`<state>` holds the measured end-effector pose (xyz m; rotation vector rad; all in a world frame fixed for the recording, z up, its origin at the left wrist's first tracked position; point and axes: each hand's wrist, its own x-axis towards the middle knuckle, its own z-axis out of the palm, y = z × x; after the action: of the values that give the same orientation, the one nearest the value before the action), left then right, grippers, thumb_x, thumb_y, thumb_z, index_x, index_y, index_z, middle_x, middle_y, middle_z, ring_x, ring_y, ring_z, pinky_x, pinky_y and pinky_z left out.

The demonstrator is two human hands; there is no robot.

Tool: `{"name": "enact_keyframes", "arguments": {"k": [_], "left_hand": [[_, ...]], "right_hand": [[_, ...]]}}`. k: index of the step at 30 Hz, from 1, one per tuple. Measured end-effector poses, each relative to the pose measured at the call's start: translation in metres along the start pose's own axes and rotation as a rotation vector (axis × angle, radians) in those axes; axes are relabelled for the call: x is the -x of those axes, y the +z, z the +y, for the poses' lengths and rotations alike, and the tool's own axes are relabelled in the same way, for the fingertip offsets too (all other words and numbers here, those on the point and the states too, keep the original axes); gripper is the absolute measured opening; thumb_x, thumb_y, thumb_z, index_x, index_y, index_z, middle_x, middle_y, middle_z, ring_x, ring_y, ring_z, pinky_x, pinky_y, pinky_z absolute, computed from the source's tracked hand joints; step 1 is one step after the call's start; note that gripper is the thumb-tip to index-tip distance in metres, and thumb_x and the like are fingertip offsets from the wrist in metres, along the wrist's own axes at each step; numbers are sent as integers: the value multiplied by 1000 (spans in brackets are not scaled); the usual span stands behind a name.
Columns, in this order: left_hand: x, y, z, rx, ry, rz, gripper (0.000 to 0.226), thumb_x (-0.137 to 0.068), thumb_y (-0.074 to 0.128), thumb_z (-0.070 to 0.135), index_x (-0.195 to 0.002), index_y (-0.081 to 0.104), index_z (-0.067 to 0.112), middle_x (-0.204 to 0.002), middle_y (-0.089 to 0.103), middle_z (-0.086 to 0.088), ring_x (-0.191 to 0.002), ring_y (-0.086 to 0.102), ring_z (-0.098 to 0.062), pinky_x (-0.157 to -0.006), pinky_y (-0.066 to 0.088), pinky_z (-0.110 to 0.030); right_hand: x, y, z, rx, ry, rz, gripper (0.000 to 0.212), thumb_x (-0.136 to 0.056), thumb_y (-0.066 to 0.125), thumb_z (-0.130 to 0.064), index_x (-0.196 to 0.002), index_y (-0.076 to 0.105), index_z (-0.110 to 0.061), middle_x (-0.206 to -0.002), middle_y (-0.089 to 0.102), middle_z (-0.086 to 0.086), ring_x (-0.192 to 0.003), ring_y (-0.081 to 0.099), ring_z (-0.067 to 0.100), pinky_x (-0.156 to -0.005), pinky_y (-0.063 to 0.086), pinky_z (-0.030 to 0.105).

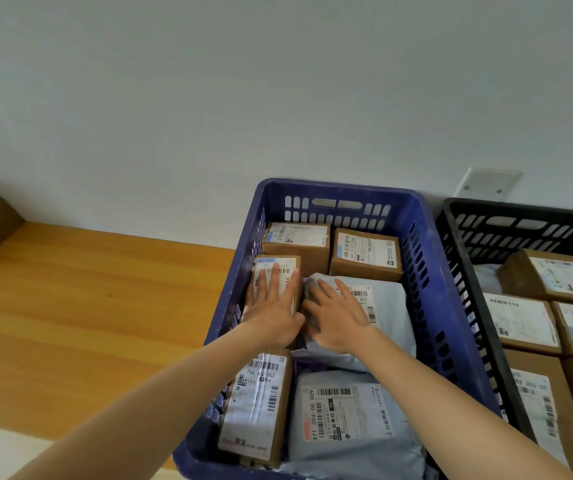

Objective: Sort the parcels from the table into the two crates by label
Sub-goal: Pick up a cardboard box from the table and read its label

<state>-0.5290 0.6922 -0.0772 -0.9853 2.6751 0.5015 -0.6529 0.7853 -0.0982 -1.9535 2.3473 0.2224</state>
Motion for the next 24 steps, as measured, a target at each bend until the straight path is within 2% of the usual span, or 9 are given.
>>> {"name": "enact_keyframes", "arguments": {"k": [3,7,11,14,17,19,21,22,24], "left_hand": [[-2,3,1,2,-6,0,80,-95,36,42,-148,-24,34,-154,-35,-8,-141,-32,-32,-117,-13,-50],[0,7,1,26,-28,12,94,-89,51,42,-145,-25,41,-151,-40,-8,-137,-35,-41,-116,-10,-54],[7,17,4,-32,-23,5,105,-85,56,41,-144,-30,35,-146,-45,-12,-134,-39,-42,-112,-17,-54],[3,17,4,-14,-21,0,100,-88,53,40,-145,-29,35,-149,-42,-11,-135,-38,-39,-111,-17,-54],[-6,12,9,47,-19,32,81,-91,48,44,-149,-9,45,-155,-31,-8,-137,-33,-45,-110,-16,-59],[-6,8,16,54,-38,103,74,-92,49,39,-148,2,50,-159,-18,-7,-139,-21,-50,-113,-3,-62],[-5,6,19,38,-85,243,83,-90,55,36,-148,-3,48,-159,-3,-7,-140,4,-50,-110,21,-60],[-6,4,18,42,-121,296,89,-88,59,39,-149,-6,44,-159,1,-8,-138,13,-47,-109,27,-57],[-7,4,14,42,-173,316,94,-84,60,50,-151,-4,35,-159,1,-8,-135,20,-42,-109,29,-53]], "right_hand": [[3,-1,2,-9,13,1,47,-96,35,-43,-138,41,-24,-159,18,6,-148,8,24,-118,-2,48],[7,-5,5,15,21,1,49,-95,36,-44,-139,40,-24,-157,21,5,-148,9,25,-118,-1,51],[6,-9,3,17,29,8,50,-95,37,-42,-140,39,-21,-157,22,5,-148,10,25,-118,-2,50],[4,-8,-1,16,38,-8,52,-94,38,-42,-142,37,-21,-158,21,5,-148,9,25,-119,-3,50],[4,-5,-1,18,41,8,57,-92,38,-44,-144,36,-21,-160,18,5,-148,9,24,-119,-4,50],[4,-5,-1,35,33,24,57,-92,37,-44,-144,36,-21,-160,18,5,-148,11,24,-119,-5,49],[3,-7,0,55,24,14,53,-92,34,-43,-140,42,-23,-158,22,4,-146,13,26,-118,-7,50],[2,-8,0,68,19,1,51,-93,33,-43,-139,44,-24,-158,22,4,-146,14,27,-118,-8,50],[-2,-8,0,116,12,-43,51,-94,29,-44,-139,46,-27,-158,20,5,-145,10,27,-118,-10,50]]}}
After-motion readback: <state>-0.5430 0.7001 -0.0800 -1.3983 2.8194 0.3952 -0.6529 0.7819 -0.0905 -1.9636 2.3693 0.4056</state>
